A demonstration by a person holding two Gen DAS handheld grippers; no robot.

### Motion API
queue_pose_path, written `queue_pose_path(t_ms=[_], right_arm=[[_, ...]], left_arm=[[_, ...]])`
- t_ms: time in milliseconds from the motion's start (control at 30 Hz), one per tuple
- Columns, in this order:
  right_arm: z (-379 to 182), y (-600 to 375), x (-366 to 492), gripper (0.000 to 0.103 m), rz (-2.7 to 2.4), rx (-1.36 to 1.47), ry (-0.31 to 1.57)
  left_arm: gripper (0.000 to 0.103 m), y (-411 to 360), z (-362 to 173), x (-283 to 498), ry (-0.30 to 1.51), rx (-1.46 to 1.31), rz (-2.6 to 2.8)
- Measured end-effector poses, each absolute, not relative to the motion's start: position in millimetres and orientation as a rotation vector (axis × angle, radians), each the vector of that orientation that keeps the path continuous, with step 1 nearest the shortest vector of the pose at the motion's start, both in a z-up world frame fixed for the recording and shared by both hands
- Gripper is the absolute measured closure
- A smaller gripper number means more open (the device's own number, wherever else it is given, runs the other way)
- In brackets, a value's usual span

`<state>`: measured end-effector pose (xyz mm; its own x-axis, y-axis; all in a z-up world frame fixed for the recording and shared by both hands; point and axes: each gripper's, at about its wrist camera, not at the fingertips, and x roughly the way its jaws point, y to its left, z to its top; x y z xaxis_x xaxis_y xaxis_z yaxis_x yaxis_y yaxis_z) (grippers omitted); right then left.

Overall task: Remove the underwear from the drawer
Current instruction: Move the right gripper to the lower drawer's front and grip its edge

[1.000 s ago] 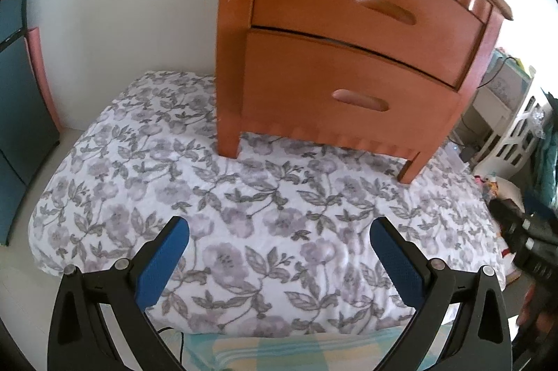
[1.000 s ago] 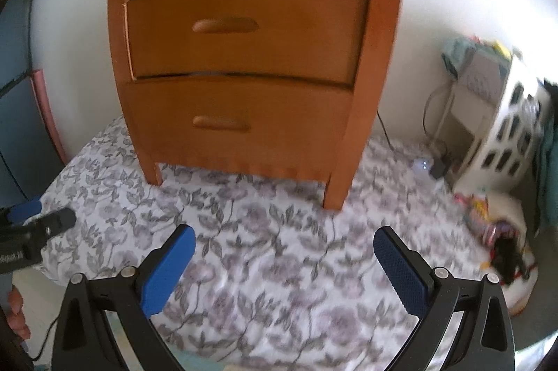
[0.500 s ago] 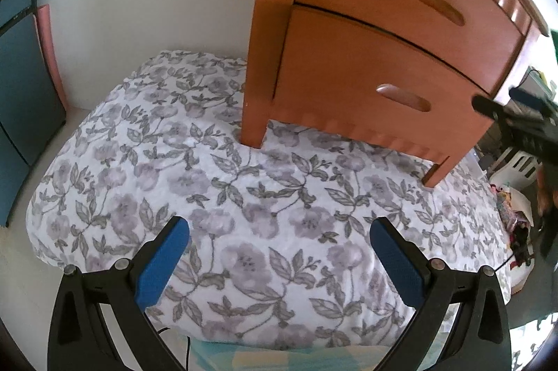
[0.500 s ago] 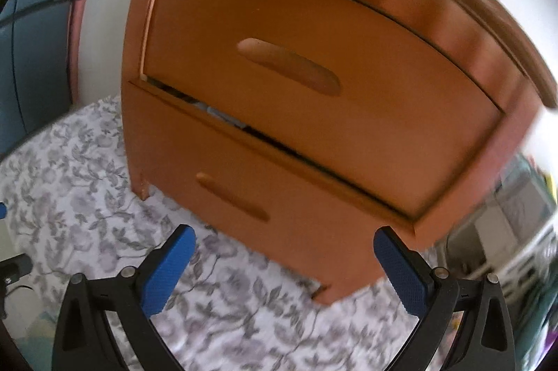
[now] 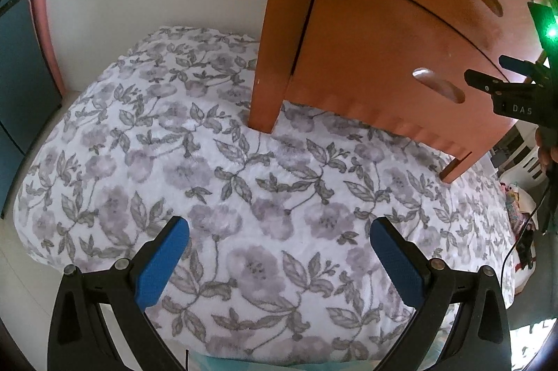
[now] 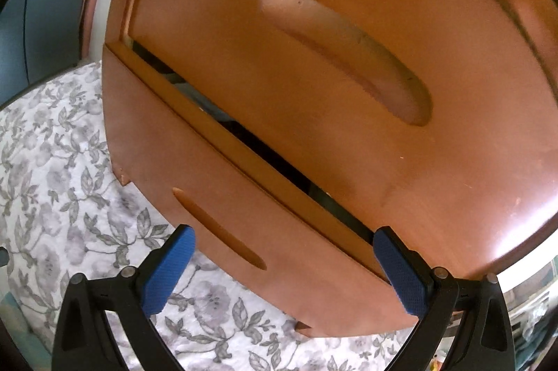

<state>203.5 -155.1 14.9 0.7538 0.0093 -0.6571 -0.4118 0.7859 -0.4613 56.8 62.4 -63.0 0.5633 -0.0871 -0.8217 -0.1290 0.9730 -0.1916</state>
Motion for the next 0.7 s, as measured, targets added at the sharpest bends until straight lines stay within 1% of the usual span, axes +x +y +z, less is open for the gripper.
queue_pose_path(t_ms=[567, 633, 700], right_arm=[[-4, -144, 214, 0.0, 0.203, -0.68, 0.686], [-8, -142, 212, 0.001, 0.164, -0.688, 0.661], [-12, -139, 210, 0.005, 0.119, -0.709, 0.634]], left_arm=[[0.0, 64, -86, 72, 1.013, -0.273, -0.008], [0.0, 64, -87, 72, 1.015, -0.275, -0.01], [0.0, 64, -89, 72, 1.02, -0.28, -0.01]])
